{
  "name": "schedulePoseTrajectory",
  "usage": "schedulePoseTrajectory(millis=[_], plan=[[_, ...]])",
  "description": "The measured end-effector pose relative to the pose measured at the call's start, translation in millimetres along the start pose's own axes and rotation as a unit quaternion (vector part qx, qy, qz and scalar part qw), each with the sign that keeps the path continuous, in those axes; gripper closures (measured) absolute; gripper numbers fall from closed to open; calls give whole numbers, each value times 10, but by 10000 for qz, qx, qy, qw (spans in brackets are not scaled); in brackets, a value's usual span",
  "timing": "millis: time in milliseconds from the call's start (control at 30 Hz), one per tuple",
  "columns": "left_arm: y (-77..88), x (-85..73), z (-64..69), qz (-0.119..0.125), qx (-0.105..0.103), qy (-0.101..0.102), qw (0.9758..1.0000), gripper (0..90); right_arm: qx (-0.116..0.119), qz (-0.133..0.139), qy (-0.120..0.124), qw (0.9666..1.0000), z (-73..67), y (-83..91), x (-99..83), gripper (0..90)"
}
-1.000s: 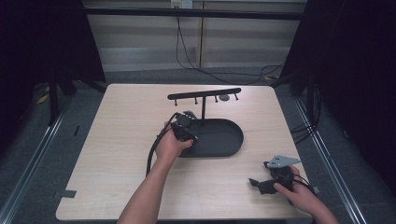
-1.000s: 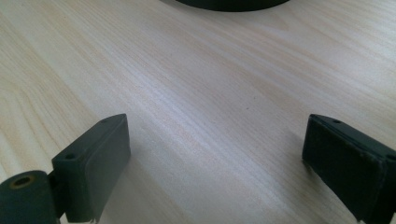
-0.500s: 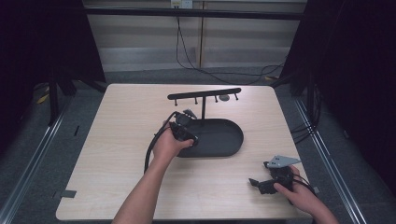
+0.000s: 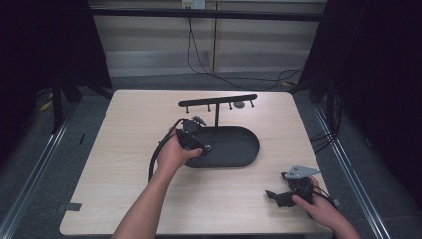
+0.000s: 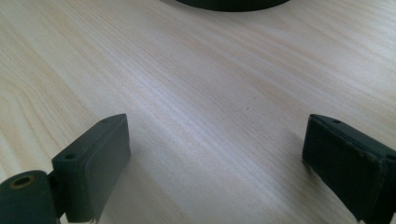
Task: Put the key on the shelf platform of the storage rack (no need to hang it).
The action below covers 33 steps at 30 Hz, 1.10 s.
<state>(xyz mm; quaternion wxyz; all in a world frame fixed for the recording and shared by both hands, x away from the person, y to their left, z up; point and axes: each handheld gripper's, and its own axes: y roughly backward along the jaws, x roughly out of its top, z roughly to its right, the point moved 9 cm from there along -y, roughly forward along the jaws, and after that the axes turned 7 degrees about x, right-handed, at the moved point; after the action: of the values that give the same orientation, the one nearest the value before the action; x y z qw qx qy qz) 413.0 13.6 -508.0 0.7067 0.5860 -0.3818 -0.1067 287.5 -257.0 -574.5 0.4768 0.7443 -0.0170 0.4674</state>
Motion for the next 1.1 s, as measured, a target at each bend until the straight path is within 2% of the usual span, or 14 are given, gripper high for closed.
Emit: schedulePoseTrajectory(millis=[200,300,567,1100], plan=[[86,-39,-25,-9,9,-66,10000,351,0,-1,-6,10000,-1,0,0,73],[126,-57,-38,-3,5,-14,10000,351,2,-5,-12,10000,-2,1,-1,73],[210,-148,-158,11,117,-25,9999,342,1,0,1,10000,0,0,0,73],[326,-366,-327,70,159,19,9998,338,2,-5,-10,10000,-2,1,-1,73]])
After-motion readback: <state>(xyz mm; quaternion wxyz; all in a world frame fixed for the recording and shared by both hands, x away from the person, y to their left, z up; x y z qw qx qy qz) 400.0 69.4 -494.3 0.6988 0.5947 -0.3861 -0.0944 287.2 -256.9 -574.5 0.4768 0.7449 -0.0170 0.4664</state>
